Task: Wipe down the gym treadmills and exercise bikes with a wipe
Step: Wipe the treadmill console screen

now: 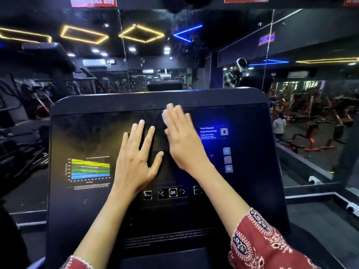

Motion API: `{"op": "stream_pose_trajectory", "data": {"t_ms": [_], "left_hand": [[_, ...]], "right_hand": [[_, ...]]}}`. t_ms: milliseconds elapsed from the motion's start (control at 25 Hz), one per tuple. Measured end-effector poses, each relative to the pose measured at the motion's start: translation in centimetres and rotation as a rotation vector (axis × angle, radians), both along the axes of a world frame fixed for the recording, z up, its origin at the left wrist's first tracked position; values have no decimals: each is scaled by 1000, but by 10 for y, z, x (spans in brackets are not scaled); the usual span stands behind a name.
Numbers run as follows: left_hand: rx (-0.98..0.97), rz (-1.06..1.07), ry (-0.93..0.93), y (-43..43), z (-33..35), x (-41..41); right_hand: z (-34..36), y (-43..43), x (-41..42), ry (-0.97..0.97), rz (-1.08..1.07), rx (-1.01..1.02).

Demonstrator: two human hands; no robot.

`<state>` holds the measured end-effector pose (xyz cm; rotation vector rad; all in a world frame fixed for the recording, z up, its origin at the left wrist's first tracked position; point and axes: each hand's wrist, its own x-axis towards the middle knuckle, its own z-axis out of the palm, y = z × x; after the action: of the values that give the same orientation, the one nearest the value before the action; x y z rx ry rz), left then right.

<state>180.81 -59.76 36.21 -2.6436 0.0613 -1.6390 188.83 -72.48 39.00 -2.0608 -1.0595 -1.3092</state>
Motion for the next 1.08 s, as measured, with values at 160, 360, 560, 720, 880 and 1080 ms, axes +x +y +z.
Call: {"op": "stream_pose_trajectory", "data": {"t_ms": [160,360,560,720,880,1080], "left_hand": [[-16,12,3,23,-6,-15],[-45,-4,5,39,-12,-28],[-42,-14,23,55,-16,-39],[-48,-3,10,74,-9,-43],[-43,-11,4,91,-2,-44],[-55,-8,-15,108,2,-48]], "right_hand": [[-17,-10,-1,51,-102,93],[-56,-6,-31,44,-163,59],[-51,26,-45,86,-111,69],[3,52,-24,218,-160,253],[21,88,-23,-37,-28,-82],[12,89,-35,50,-71,46]]}}
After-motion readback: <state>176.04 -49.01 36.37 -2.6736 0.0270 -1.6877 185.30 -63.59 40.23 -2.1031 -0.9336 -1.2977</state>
